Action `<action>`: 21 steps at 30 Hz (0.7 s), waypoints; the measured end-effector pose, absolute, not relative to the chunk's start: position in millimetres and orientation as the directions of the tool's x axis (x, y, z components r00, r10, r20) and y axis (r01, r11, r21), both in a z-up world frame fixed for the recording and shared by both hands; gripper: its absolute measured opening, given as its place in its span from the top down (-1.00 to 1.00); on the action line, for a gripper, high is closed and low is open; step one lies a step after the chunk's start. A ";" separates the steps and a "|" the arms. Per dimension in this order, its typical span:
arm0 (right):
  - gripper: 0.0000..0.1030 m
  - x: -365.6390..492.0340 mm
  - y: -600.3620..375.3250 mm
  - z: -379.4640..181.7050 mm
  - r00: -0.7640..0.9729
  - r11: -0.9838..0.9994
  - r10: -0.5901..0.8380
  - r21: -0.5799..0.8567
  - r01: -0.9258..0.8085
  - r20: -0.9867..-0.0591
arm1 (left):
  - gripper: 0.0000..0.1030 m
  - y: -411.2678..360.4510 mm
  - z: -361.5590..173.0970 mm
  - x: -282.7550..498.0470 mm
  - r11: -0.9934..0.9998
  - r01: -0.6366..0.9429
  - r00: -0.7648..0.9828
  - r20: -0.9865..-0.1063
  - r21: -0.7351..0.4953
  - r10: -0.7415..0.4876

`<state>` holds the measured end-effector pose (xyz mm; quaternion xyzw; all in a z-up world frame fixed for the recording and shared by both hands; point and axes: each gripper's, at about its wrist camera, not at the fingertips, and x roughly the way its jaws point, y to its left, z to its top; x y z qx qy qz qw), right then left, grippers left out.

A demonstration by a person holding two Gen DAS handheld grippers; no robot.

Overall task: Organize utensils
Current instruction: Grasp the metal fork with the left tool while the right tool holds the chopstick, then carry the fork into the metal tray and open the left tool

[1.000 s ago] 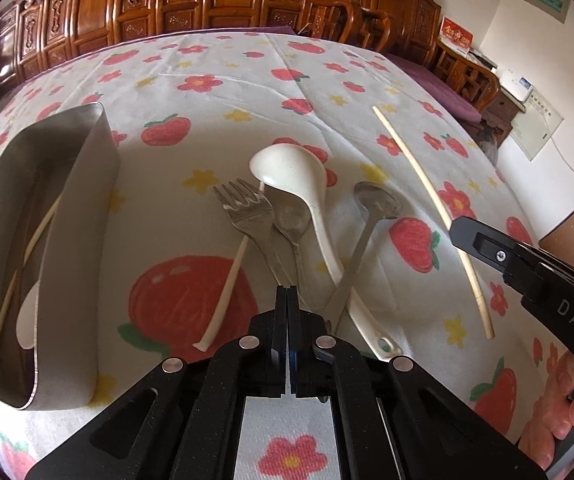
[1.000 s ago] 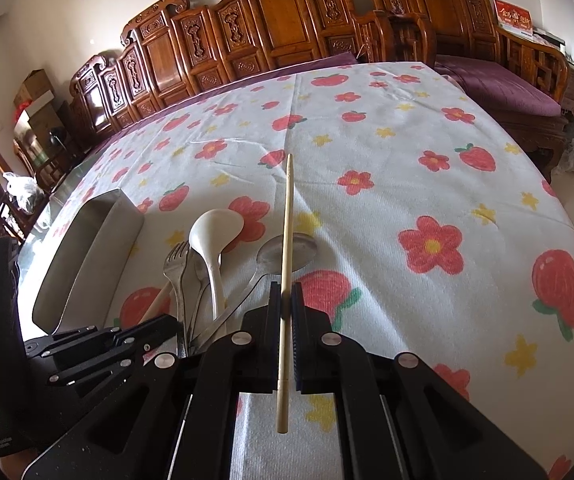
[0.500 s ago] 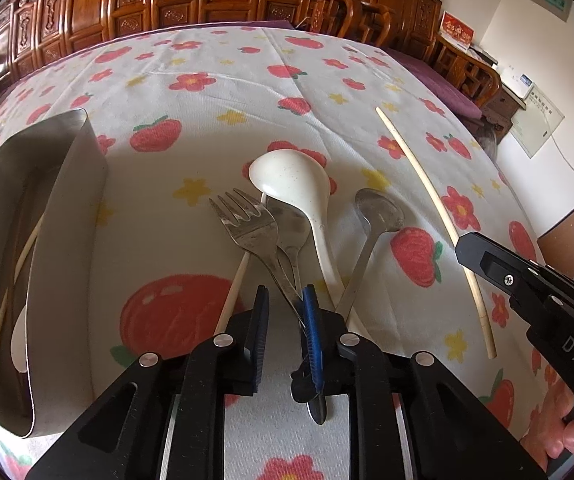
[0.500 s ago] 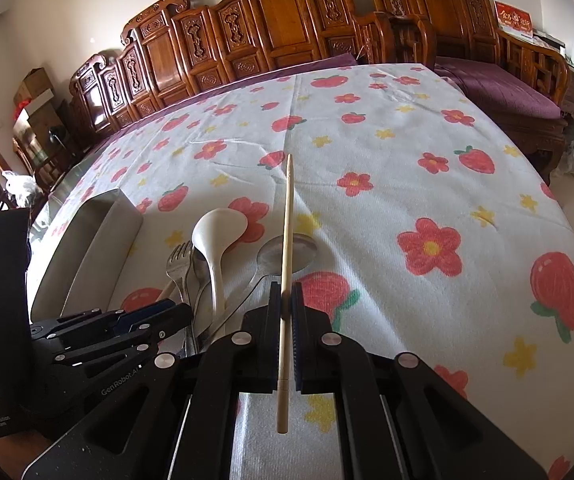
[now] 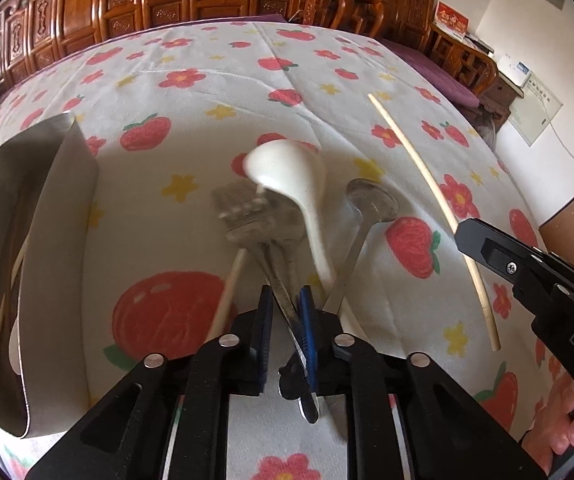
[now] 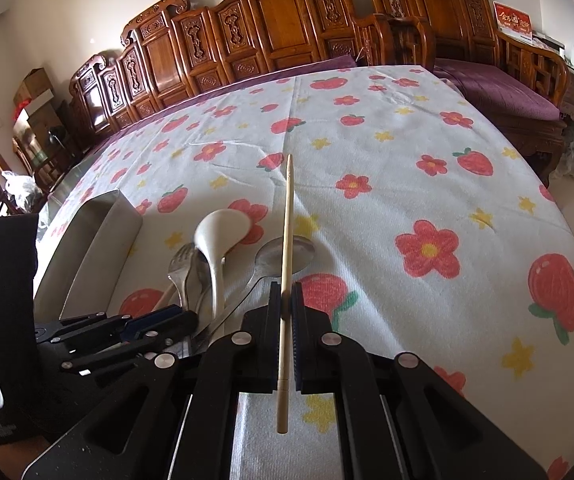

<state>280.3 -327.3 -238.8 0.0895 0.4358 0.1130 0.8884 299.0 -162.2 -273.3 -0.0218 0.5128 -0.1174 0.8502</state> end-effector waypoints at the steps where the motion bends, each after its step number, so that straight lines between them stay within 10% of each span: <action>1: 0.88 280.0 -327.1 -239.1 0.595 0.959 0.278 0.257 -0.122 -0.754 | 0.85 -159.0 -273.2 299.3 0.971 0.173 0.446 -0.866 -0.164 -0.226; 21: 0.88 276.4 -313.6 -233.6 0.596 0.957 0.288 0.241 -0.159 -0.750 | 0.89 -148.4 -230.8 281.0 0.959 0.255 0.526 -0.815 -0.122 -0.244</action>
